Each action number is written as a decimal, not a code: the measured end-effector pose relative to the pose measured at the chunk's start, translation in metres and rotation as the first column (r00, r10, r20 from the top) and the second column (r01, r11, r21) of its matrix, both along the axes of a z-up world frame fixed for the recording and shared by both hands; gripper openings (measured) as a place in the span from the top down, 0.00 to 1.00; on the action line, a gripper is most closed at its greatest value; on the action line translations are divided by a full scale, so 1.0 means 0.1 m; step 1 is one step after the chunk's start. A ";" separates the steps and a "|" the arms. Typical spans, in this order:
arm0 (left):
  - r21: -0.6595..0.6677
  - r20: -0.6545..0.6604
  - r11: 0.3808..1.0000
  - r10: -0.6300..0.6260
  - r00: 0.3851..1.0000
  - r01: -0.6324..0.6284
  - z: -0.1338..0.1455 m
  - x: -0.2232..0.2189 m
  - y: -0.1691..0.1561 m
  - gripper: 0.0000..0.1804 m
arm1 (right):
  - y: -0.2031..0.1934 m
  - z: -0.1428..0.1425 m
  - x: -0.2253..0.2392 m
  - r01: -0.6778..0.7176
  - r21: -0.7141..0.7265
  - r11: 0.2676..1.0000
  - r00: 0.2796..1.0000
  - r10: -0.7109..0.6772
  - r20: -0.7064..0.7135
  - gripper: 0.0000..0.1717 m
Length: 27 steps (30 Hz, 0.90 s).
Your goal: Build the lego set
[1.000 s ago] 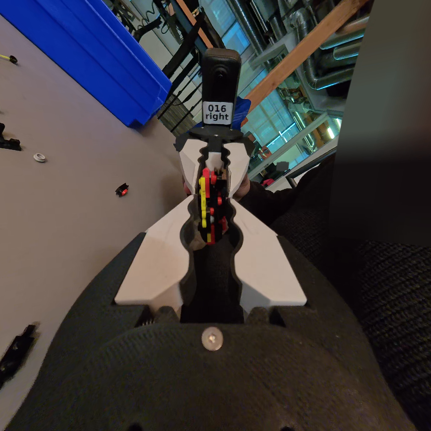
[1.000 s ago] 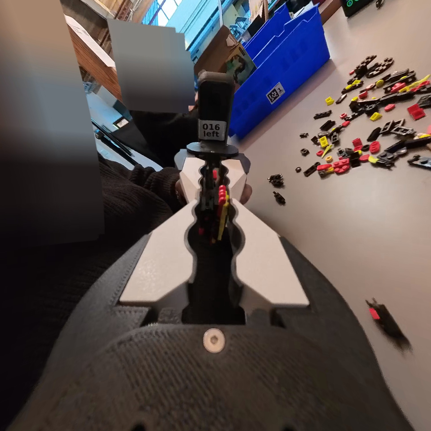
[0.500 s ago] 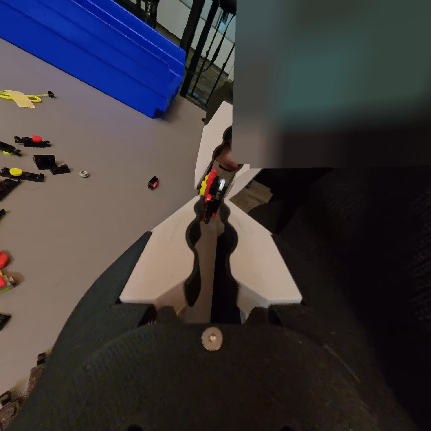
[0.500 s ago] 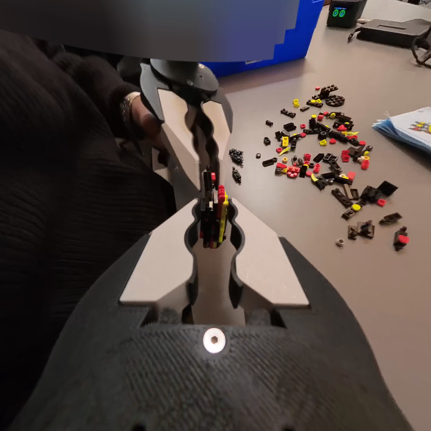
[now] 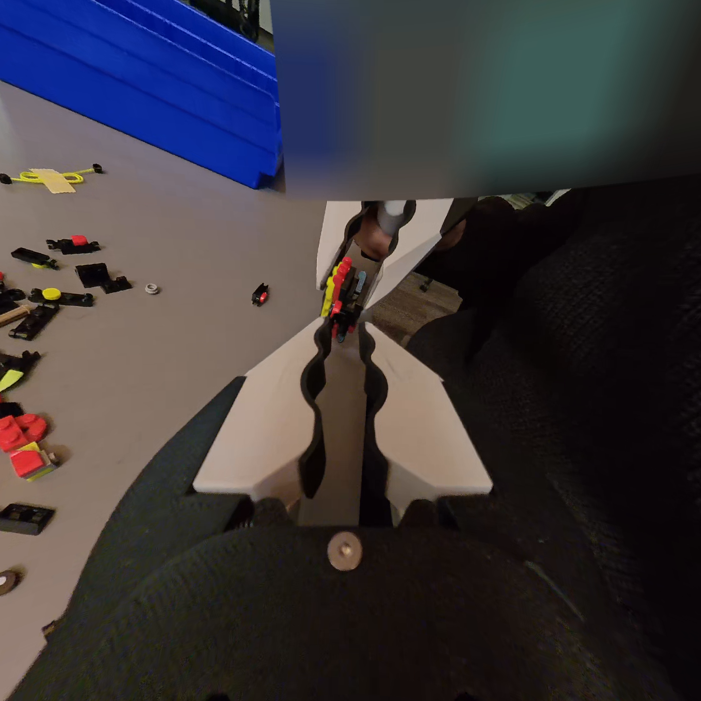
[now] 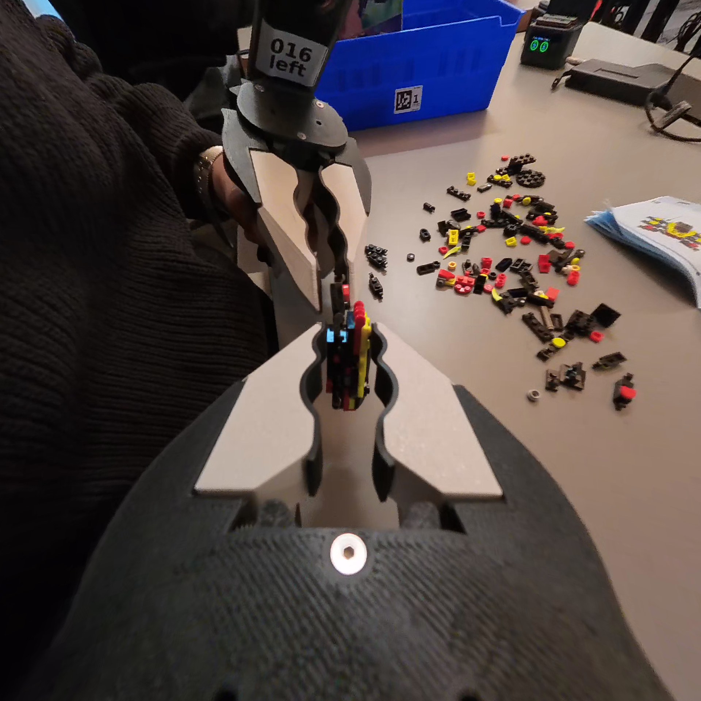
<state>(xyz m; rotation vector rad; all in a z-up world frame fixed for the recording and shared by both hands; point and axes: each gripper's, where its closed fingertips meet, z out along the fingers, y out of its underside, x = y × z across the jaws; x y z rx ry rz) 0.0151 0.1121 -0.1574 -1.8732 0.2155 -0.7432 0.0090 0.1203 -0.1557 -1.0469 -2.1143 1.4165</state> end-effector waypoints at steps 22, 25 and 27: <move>0.044 -0.081 0.999 -0.013 0.997 0.017 0.01 0.04 -0.02 0.96 | -0.08 -0.02 0.07 -0.054 -0.091 0.994 0.996 0.060 0.062 0.88; 0.007 -0.081 1.000 -0.022 0.996 0.023 -0.01 0.05 -0.03 0.96 | -0.08 -0.03 0.07 -0.059 -0.099 0.993 0.995 0.066 0.072 0.88; -0.001 -0.087 1.000 -0.021 0.996 0.021 -0.01 0.05 -0.02 0.95 | -0.08 -0.04 0.08 -0.059 -0.098 0.993 0.995 0.066 0.077 0.88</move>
